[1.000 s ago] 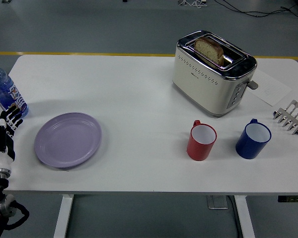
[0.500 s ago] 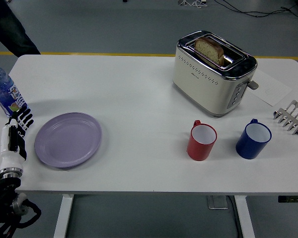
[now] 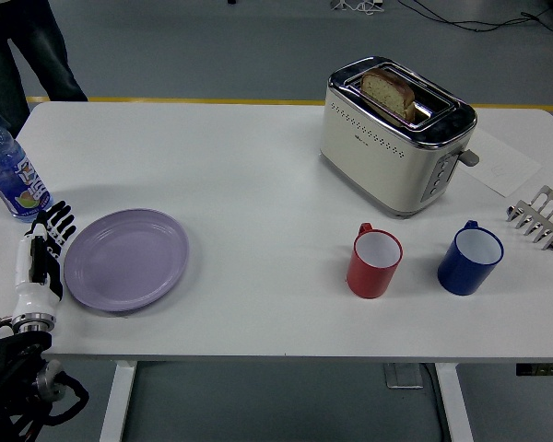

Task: Push plate across desktop

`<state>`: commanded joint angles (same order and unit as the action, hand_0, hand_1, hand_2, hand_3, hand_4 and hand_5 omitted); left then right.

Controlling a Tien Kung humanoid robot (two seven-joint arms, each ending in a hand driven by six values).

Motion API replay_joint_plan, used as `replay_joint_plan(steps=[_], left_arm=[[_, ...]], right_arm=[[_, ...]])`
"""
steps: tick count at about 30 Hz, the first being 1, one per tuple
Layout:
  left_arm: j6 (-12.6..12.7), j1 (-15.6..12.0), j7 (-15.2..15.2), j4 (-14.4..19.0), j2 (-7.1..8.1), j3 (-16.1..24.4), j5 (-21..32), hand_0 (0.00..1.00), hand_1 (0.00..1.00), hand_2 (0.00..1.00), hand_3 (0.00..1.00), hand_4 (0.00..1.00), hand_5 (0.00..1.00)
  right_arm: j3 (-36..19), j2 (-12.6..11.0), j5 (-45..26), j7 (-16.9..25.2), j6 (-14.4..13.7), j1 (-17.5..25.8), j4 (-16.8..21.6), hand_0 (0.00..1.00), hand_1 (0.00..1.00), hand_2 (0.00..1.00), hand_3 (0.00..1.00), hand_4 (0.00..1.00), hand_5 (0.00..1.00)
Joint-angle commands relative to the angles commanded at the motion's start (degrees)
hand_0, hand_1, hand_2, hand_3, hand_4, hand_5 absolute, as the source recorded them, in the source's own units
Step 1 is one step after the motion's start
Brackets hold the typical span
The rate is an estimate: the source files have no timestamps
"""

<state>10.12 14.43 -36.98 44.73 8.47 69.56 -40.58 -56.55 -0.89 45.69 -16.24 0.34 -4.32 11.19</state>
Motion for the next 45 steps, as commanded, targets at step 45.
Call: replay_joint_plan(steps=[45], left_arm=[[0.6,3.4,0.0,2.7,-4.3,-13.7,3.8,0.788,0.805,0.81,0.734,0.486,0.998]], right_arm=[[0.8,0.2,0.5,-0.2,0.4,-0.5,0.3,0.662,0.655,0.717,0.65,0.51,0.448]])
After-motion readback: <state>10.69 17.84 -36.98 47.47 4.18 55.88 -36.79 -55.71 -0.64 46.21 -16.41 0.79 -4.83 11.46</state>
